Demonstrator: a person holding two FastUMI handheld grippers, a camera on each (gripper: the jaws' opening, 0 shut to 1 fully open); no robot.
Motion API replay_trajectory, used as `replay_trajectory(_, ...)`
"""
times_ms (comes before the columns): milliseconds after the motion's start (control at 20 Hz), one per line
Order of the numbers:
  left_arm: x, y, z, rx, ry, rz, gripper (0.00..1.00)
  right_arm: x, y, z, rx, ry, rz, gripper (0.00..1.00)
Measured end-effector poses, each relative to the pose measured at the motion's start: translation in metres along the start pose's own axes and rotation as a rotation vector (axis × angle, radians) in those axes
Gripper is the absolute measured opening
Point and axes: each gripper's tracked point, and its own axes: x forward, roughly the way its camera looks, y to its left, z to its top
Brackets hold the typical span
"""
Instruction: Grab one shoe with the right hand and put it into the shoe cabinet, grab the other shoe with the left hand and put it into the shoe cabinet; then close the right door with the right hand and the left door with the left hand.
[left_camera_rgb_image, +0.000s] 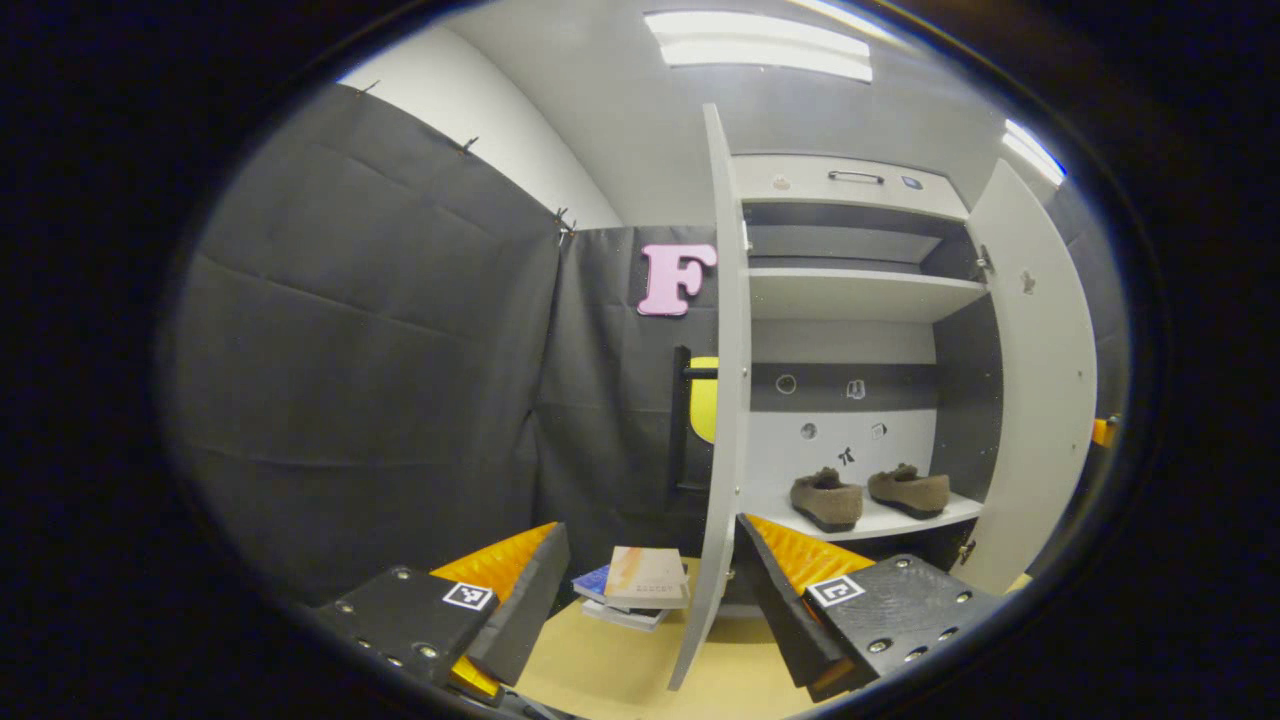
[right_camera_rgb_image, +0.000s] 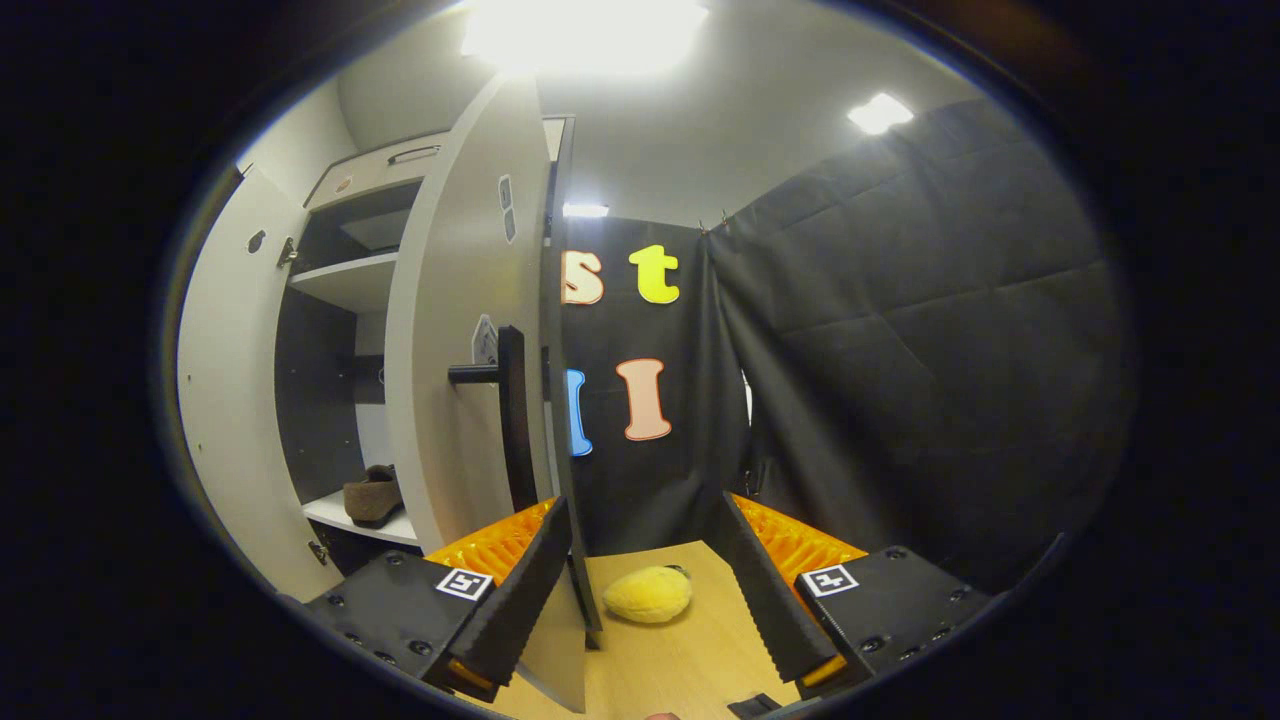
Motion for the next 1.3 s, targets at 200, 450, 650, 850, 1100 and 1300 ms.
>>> replay_trajectory(200,0.010,-0.001,-0.001,0.005,0.005,-0.006,1.00,-0.003,0.028,-0.002,0.005,-0.004,0.060,0.96)
replay_trajectory(450,0.015,0.007,-0.001,-0.006,0.007,0.001,1.00,-0.002,0.067,-0.006,0.018,-0.001,0.142,0.96)
replay_trajectory(650,0.021,0.020,-0.003,-0.004,0.011,0.020,1.00,0.006,0.103,-0.008,-0.007,-0.002,0.212,0.96)
replay_trajectory(850,0.034,0.033,-0.006,-0.006,0.015,0.038,0.97,0.015,0.132,-0.014,-0.012,0.010,0.279,0.97)
replay_trajectory(1100,0.054,0.049,-0.005,0.003,0.011,0.060,1.00,0.016,0.137,-0.011,-0.028,-0.009,0.282,0.97)
replay_trajectory(1300,0.082,0.067,0.000,-0.021,0.003,0.089,1.00,0.015,0.124,-0.018,-0.035,-0.002,0.262,0.97)
